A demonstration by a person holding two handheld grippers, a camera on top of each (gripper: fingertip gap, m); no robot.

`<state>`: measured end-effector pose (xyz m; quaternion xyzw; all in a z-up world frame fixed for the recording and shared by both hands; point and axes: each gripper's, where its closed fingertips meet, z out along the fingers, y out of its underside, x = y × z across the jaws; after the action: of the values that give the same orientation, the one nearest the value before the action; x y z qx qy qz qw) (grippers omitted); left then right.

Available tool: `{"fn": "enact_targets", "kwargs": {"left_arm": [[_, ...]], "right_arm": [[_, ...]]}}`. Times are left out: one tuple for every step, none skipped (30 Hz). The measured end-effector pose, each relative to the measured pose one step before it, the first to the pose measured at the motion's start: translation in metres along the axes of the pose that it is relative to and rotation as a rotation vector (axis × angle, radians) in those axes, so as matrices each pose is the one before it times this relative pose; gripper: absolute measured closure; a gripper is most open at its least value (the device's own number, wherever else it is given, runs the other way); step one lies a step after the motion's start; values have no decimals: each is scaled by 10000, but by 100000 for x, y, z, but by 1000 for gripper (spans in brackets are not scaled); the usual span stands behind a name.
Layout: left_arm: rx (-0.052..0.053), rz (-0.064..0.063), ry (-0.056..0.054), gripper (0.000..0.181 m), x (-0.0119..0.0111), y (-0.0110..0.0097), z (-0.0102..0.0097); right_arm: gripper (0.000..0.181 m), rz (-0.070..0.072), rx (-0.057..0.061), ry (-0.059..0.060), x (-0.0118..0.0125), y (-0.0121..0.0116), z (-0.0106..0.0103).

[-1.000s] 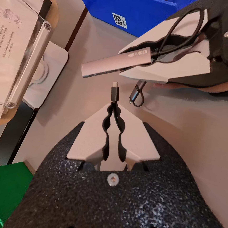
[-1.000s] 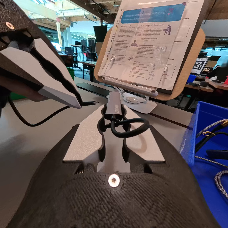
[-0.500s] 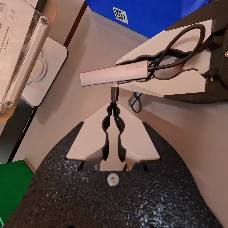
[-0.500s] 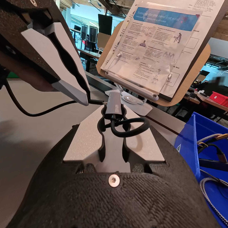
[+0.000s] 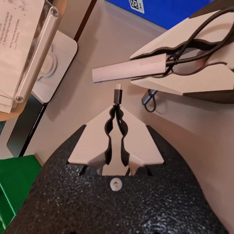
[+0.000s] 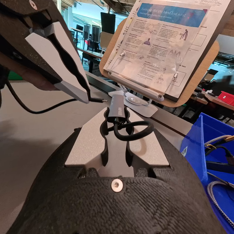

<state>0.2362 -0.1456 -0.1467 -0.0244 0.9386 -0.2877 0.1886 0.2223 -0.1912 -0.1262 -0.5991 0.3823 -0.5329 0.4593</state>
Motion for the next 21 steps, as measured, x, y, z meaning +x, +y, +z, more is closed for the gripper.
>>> {"fn": "enact_targets", "kwargs": {"left_arm": [[46, -87, -24, 180, -184, -6, -21], [69, -56, 25, 180, -70, -57, 4], [24, -25, 36, 180, -2, -5, 26], [-14, -1, -6, 180, -34, 52, 83], [-50, 21, 7, 180, 15, 93, 123], [-35, 15, 26, 180, 30, 78, 149], [-7, 6, 23, 180, 32, 43, 139], [-1, -7, 19, 180, 7, 24, 98], [0, -7, 7, 180, -21, 19, 41], [31, 1, -30, 180, -46, -47, -40], [36, 16, -25, 180, -25, -78, -82], [20, 11, -13, 180, 14, -58, -100], [-38, 24, -26, 180, 2, 28, -45], [-55, 40, -32, 180, -5, 80, 21], [-38, 14, 21, 180, 38, 70, 71], [-19, -26, 89, 180, 123, 49, 122], [-15, -24, 23, 180, 16, 38, 122], [-26, 8, -20, 180, -40, 57, 74], [19, 28, -59, 180, -84, -28, 6], [25, 26, -69, 180, -73, -56, -65], [63, 39, -74, 180, -47, -134, -92]], "right_arm": [[158, 90, 45, -60, -32, -39, -6], [159, 76, 40, -57, -80, -31, 9], [159, 17, -18, -15, -59, 28, 32], [159, -41, 0, -34, -109, -4, 24], [159, -9, 32, -61, -160, -58, 15], [159, 41, 28, -26, -104, -61, 6], [159, 19, -22, 18, 11, 19, 16], [158, 12, -15, -37, 2, 39, 9], [159, 81, -10, -58, 19, 57, -5], [159, 88, -55, -33, 48, 118, 13], [159, 31, -98, -9, 37, 174, 29], [159, -11, -34, 19, -6, 77, 23], [159, 9, 35, -19, -74, -59, 12], [159, 31, 17, -27, -45, -50, -1], [159, 19, -21, -14, -13, 14, 12], [159, -6, 3, -15, -76, -20, 3], [159, -52, -38, 30, -25, 35, 13], [159, -93, -40, -20, -88, 53, 25], [159, 9, -8, -18, -74, -2, 33], [159, 95, 54, -18, 14, -109, -12], [158, 117, 81, -45, 77, -148, -36]]}}
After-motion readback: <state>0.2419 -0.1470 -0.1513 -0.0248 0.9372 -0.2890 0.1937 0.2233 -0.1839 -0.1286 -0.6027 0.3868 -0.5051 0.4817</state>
